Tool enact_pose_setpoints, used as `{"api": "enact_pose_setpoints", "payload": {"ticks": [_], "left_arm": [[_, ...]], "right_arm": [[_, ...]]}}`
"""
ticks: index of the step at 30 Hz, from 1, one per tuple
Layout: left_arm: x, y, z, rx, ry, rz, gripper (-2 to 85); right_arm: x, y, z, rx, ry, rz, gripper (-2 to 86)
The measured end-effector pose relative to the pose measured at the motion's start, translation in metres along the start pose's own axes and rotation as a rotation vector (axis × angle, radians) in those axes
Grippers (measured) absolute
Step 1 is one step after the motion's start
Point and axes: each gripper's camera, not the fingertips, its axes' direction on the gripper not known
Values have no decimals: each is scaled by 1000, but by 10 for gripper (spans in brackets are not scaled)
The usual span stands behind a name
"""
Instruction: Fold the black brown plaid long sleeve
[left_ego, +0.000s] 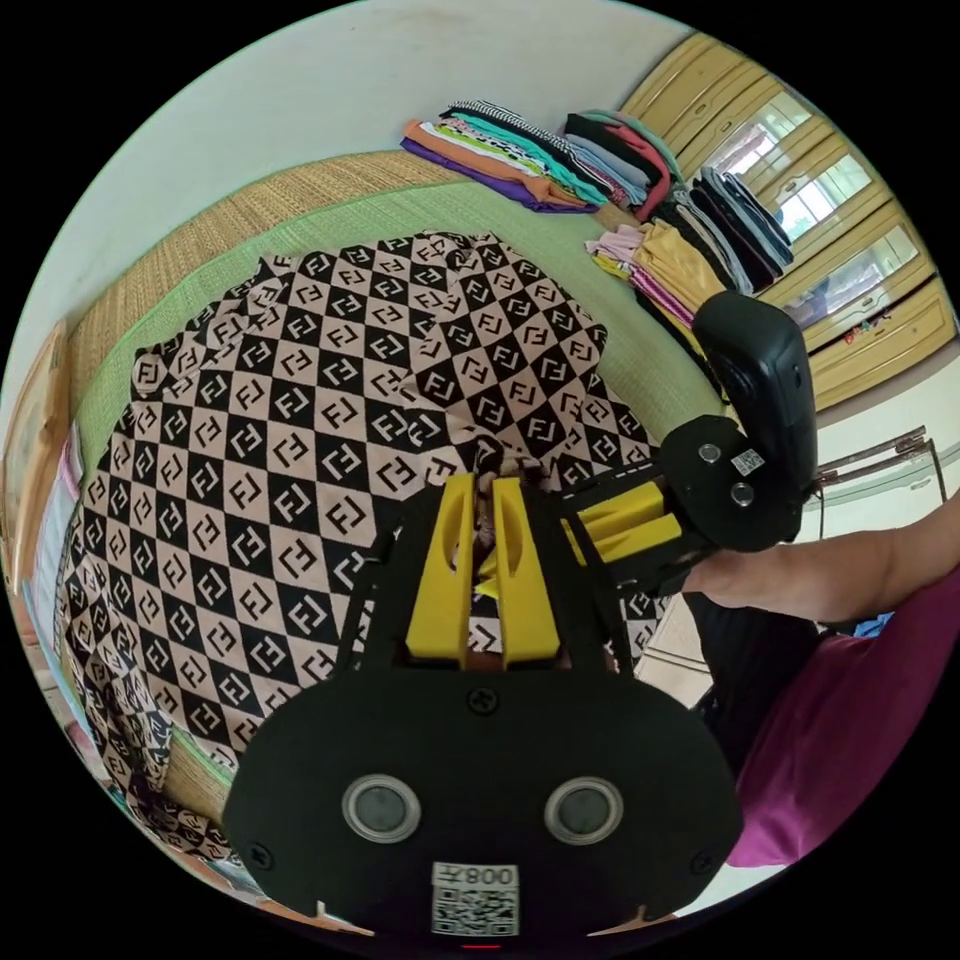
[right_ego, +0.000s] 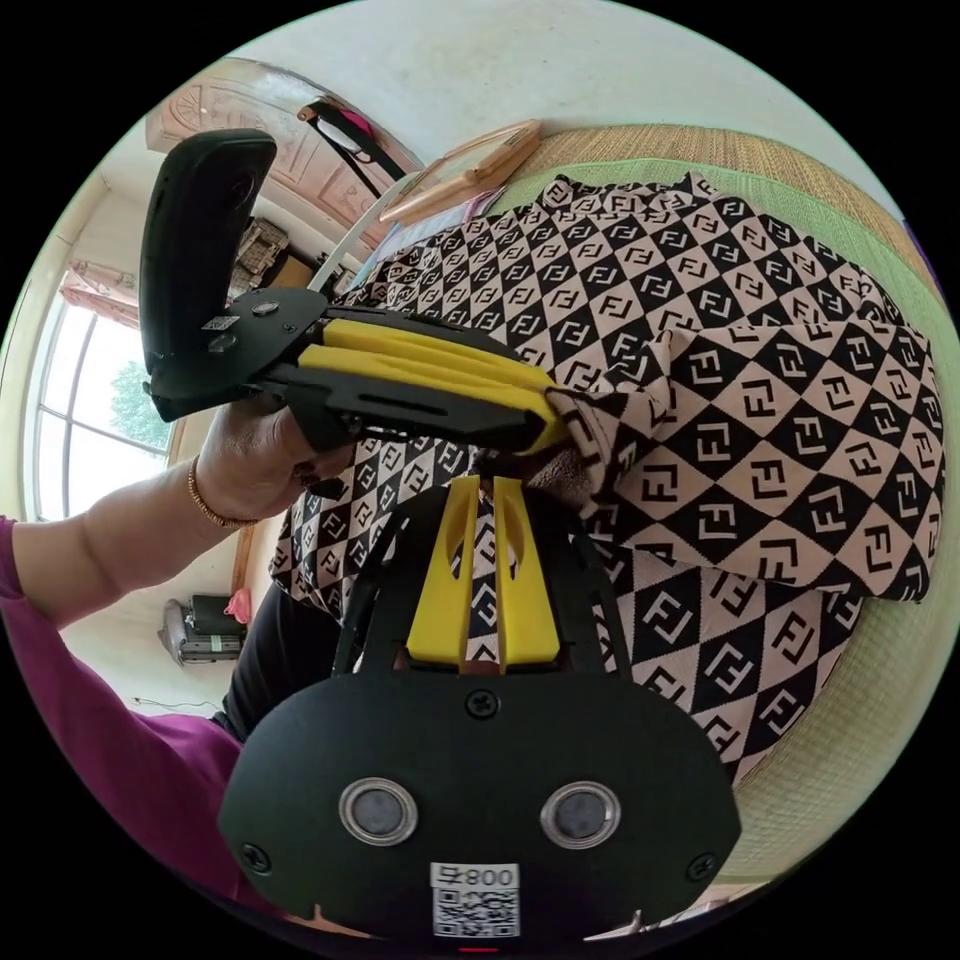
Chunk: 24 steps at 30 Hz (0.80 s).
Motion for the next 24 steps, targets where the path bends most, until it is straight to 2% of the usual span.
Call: {"api": "enact_pose_setpoints", "payload": {"ticks": [5, 11, 18, 24], "left_arm": [[-26, 14, -23, 74, -2, -82, 15], [-71, 35, -59, 196, 127, -207, 12], [-131, 68, -125, 416, 277, -295, 11], [-179, 101, -158, 444, 219, -361, 11]], "right_arm": [[-4, -5, -23, 20, -17, 8, 22], [-23, -11, -74, 102, -47, -20, 22], [-61, -30, -147, 249, -124, -98, 17], [-104, -68, -136, 208, -161, -199, 4]]}}
